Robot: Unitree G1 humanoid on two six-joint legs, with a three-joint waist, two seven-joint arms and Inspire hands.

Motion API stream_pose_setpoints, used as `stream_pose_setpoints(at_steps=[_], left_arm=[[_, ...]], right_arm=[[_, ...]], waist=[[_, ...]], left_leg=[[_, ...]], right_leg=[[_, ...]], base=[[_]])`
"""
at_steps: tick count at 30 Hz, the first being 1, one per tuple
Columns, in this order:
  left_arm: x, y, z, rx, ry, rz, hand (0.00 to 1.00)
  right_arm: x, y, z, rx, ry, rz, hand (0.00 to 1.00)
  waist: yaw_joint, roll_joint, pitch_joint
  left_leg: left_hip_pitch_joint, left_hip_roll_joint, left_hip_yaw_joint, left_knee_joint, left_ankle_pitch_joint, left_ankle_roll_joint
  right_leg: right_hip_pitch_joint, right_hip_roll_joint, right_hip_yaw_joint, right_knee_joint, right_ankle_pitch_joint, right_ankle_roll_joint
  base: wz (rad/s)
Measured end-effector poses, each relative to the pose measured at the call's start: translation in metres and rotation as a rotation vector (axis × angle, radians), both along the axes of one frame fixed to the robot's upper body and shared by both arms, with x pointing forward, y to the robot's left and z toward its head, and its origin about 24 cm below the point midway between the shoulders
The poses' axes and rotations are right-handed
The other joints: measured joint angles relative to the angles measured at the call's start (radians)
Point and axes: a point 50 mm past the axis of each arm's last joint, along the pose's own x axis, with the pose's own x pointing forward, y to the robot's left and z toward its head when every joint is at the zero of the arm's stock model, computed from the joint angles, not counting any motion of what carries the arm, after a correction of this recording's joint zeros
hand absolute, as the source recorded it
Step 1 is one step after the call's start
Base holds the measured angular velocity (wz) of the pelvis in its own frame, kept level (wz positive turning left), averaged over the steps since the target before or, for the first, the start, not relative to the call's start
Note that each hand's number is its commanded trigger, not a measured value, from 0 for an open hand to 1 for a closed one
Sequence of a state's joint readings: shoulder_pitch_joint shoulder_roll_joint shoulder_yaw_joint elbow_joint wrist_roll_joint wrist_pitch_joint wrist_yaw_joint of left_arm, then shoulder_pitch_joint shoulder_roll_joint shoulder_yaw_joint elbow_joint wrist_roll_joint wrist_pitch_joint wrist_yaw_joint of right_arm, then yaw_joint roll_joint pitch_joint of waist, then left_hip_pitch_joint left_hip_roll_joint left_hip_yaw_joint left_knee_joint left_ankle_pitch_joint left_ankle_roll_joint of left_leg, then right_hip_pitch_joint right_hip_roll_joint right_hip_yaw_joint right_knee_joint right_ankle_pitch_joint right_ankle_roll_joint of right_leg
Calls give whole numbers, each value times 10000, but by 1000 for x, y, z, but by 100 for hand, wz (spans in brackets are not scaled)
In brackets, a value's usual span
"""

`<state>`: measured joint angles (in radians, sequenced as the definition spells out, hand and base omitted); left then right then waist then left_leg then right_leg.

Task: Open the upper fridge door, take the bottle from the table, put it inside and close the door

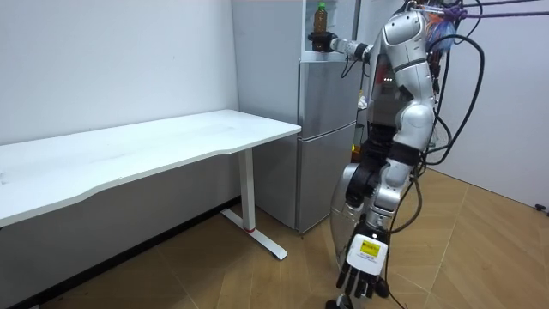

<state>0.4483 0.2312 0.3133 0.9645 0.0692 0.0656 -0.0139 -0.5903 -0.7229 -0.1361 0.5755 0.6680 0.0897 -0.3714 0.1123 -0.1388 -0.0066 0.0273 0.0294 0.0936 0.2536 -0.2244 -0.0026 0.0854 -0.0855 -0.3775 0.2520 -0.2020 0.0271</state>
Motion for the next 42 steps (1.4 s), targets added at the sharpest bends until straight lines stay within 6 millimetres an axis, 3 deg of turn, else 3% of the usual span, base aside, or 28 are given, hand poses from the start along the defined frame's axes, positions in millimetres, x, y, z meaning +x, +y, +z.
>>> stream_pose_setpoints(at_steps=[5, 11, 13, 23, 24, 25, 26, 32, 38, 42], left_arm=[[3, 5, 2, 130, 13, -230, 0], [18, 25, 13, 915, -424, -583, 0], [22, 32, 17, 1163, -555, -718, 0], [29, 37, 20, 1371, -610, -601, 0], [31, 37, 19, 1336, -661, -537, 0], [31, 37, 19, 1350, -643, -556, 0], [31, 36, 19, 1352, -619, -576, 0], [34, 37, 19, 1357, -802, -213, 0], [35, 38, 19, 1578, -892, 59, 0], [36, 38, 21, 1722, -941, 7, 0]], right_arm=[[-3, -7, -3, -492, 521, -496, 100], [4, -11, 9, -818, 439, -1262, 100], [4, -10, 10, -1107, 486, -1422, 100], [4, -12, 14, -1390, 268, -2377, 100], [3, -12, 14, -1390, 247, -2466, 76], [3, -12, 14, -1415, 260, -2525, 19], [3, -12, 14, -1446, 250, -2570, 0], [5, -12, 19, -1590, 129, -2824, 0], [10, -9, 31, -1691, -479, -2452, 0], [10, -10, 32, -1771, -486, -2187, 0]], waist=[[70, -80, 47], [408, 28, 122], [604, 35, 114], [808, 52, 117], [837, 52, 117], [855, 56, 120], [866, 56, 120], [1123, 101, 142], [1148, 532, 166], [1145, 571, 167]], left_leg=[[-485, -31, -412, 291, 5, -12], [-1535, 228, -548, 930, -5, -131], [-1739, 290, -579, 932, 91, -198], [-2454, 487, -971, 1203, 384, -412], [-2517, 509, -1002, 1246, 395, -430], [-2566, 520, -1040, 1257, 410, -455], [-2602, 522, -1057, 1261, 415, -463], [-2804, 639, -984, 1284, 461, -537], [-2937, 695, -928, 1421, 475, -550], [-2921, 687, -912, 1364, 530, -554]], right_leg=[[-33, 9, -508, -158, 12, -18], [-738, 252, -643, -191, 245, -347], [-939, 311, -658, -168, 292, -427], [-1275, 532, -957, -389, 366, -716], [-1312, 559, -964, -434, 355, -733], [-1330, 594, -968, -465, 346, -725], [-1363, 602, -969, -460, 344, -727], [-1601, 678, -948, -464, 392, -806], [-1753, 653, -958, -307, 414, -860], [-1756, 603, -1038, -271, 408, -871]], base=[[26], [2], [0], [10], [8], [5], [0], [-7], [0], [0]])
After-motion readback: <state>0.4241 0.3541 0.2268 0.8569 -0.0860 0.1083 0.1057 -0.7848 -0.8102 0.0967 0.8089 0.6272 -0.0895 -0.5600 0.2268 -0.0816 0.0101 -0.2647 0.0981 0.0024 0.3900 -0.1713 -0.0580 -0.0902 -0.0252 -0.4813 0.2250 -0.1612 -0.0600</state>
